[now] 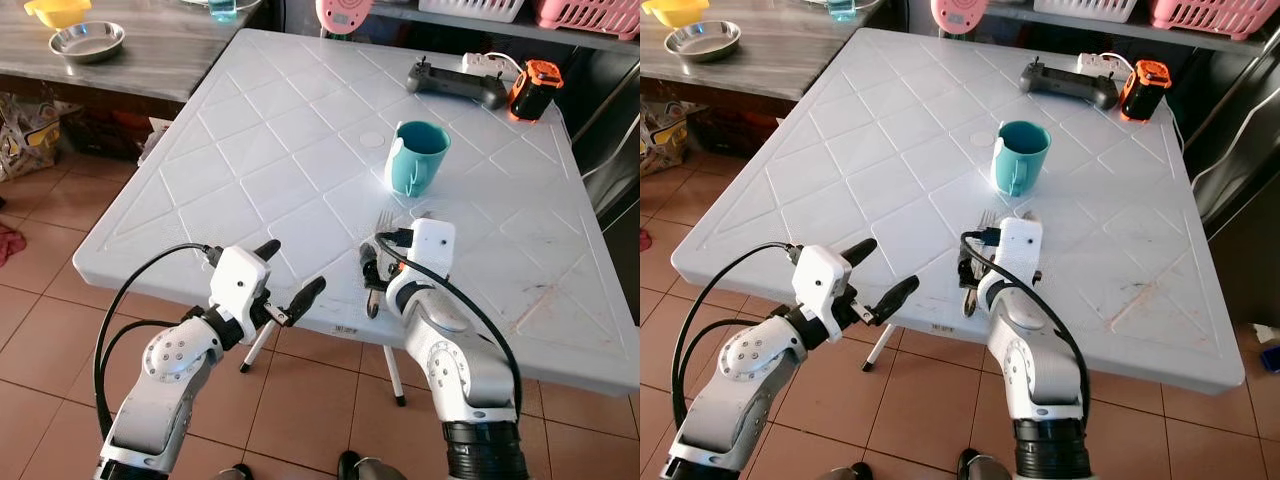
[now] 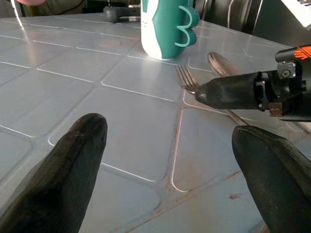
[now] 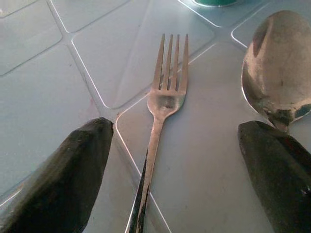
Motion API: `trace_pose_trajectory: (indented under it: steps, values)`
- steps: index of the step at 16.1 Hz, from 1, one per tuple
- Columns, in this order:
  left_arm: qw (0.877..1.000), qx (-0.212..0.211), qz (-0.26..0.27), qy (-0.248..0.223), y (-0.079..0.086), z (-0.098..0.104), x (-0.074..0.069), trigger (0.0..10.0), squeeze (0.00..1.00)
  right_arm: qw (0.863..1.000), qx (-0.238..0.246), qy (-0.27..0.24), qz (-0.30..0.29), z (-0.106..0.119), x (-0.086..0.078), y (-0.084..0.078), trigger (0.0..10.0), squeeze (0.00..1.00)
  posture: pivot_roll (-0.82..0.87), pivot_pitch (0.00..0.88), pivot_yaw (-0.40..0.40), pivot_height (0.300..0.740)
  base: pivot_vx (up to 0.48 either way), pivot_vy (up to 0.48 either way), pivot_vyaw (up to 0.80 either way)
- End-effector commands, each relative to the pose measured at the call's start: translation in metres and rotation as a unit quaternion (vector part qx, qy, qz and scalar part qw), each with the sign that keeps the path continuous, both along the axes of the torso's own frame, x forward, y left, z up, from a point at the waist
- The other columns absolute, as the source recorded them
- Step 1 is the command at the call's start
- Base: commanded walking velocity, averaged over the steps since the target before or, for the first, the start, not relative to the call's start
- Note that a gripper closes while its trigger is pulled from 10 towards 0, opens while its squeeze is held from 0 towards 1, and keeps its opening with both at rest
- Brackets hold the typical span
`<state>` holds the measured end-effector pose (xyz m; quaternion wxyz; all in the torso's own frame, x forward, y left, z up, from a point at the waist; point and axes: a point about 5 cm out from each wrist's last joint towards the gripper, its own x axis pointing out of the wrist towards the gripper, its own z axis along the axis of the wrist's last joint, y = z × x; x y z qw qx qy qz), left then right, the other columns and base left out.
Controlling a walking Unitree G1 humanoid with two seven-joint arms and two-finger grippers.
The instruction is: Setting the table
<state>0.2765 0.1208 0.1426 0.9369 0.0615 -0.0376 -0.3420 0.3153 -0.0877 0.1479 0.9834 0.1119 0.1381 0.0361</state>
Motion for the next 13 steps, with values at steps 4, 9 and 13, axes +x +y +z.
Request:
trace_pose_trajectory:
  steps: [4, 9, 13]
  values:
    - [1.000, 0.006, -0.007, 0.001, -0.002, 0.001, -0.004, 10.0, 0.00, 0.999, 0.030, 0.023, 0.030, -0.005, 0.004, 0.025, 10.0, 1.00, 0.14, 0.213, -0.053, 0.740, 0.000, 0.000, 0.00]
    - [1.000, 0.008, -0.008, 0.003, -0.001, 0.001, -0.004, 10.0, 0.00, 0.998, 0.038, -0.014, 0.055, 0.013, 0.005, 0.043, 10.0, 0.00, 0.14, 0.215, -0.049, 0.740, 0.000, 0.000, 0.00]
    - [1.000, 0.009, -0.011, 0.002, -0.001, 0.002, -0.004, 10.0, 0.00, 0.996, 0.058, -0.032, 0.060, 0.024, 0.001, 0.046, 10.0, 0.00, 0.13, 0.217, -0.039, 0.740, 0.000, 0.000, 0.00]
